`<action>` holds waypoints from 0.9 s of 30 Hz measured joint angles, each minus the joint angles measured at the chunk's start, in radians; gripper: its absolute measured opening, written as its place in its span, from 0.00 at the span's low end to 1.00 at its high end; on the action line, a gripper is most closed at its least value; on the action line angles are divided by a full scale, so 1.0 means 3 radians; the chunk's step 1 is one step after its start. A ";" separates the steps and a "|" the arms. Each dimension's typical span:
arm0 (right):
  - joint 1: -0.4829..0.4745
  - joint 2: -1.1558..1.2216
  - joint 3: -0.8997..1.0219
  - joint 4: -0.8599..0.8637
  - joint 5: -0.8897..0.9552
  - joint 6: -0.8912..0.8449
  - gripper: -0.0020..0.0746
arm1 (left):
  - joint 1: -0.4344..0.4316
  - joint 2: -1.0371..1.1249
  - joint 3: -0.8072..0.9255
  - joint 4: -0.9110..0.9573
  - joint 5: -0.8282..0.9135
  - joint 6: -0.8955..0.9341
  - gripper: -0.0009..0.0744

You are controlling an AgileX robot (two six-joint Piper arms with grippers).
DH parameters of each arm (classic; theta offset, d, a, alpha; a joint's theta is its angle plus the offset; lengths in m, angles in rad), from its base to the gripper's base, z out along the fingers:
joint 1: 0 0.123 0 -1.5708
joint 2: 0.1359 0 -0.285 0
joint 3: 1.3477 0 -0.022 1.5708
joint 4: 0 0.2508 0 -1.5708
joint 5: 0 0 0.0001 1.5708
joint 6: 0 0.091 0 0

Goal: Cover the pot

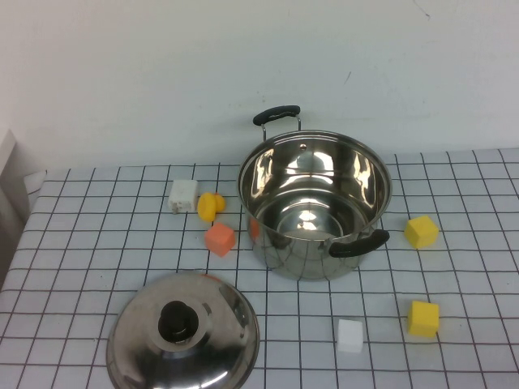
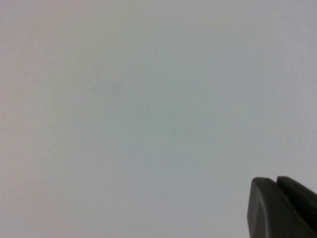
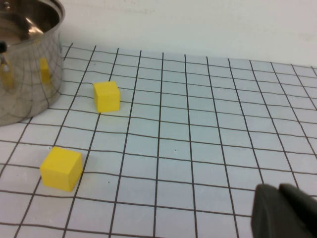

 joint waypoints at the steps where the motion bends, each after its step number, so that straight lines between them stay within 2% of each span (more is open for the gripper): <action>1: 0.0000 0.0000 0.0000 0.0000 0.0000 0.0000 0.04 | 0.0000 0.0089 -0.0143 -0.0014 0.0123 0.0049 0.01; 6: 0.0000 0.0000 0.0000 0.0000 0.0000 0.0000 0.04 | 0.0000 0.0645 -0.0648 -0.0030 0.0365 0.0188 0.01; 12: 0.0000 0.0000 0.0000 0.0000 0.0000 0.0000 0.04 | 0.0000 0.1400 -0.0778 0.0000 0.0120 0.0207 0.01; 18: 0.0000 0.0000 0.0000 0.0000 0.0000 0.0000 0.04 | 0.0000 0.2137 -0.0786 0.0044 -0.0161 -0.0283 0.01; 27: 0.0000 0.0000 0.0000 0.0000 0.0000 0.0000 0.04 | -0.0014 0.3254 -0.0787 0.0843 -0.0238 -0.0755 0.01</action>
